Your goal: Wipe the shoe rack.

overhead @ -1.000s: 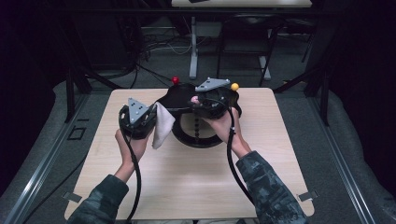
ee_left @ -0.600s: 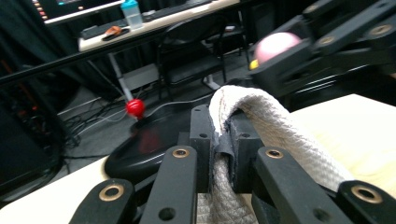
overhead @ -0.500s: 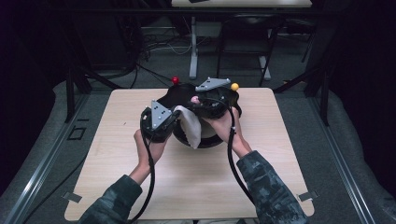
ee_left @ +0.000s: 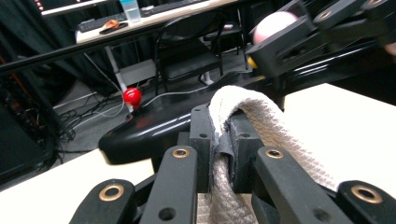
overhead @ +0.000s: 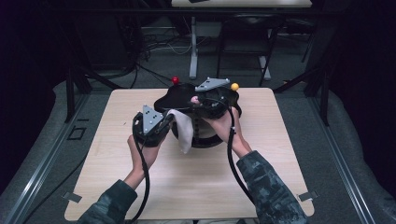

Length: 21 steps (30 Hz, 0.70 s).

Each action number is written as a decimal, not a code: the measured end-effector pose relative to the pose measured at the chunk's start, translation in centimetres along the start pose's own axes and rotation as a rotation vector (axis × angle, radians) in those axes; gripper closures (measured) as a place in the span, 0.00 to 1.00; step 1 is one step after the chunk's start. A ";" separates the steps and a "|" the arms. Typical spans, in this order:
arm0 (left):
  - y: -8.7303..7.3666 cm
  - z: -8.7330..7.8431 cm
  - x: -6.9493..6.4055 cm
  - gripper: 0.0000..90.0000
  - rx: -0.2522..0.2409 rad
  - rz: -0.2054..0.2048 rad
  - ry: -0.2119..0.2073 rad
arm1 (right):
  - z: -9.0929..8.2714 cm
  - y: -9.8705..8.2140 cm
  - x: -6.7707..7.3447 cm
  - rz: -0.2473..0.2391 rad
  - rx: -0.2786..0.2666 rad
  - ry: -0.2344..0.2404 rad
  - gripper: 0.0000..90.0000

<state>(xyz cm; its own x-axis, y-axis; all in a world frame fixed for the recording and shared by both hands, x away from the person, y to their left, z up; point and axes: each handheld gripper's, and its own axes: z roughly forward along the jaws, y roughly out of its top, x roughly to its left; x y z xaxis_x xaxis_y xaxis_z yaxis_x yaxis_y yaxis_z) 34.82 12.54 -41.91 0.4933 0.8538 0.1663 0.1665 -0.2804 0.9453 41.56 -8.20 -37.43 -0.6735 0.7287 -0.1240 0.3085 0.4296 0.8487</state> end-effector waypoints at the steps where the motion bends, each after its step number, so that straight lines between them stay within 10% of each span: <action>1: -0.2 -0.1 0.1 0.92 0.003 -0.006 0.000 | 0.0 0.0 0.0 0.000 0.000 0.001 0.67; 21: -6.4 -1.4 1.4 0.92 0.089 -0.084 0.026 | 0.0 -0.1 -0.1 -0.015 -0.011 0.024 0.67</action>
<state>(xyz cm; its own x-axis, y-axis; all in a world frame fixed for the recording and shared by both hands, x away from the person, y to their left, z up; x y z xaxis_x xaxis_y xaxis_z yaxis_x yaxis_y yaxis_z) 33.27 16.15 -47.31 0.4520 0.8868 0.0963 0.2818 -0.2444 0.9278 41.63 -8.35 -37.48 -0.6938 0.7094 -0.1245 0.2908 0.4340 0.8527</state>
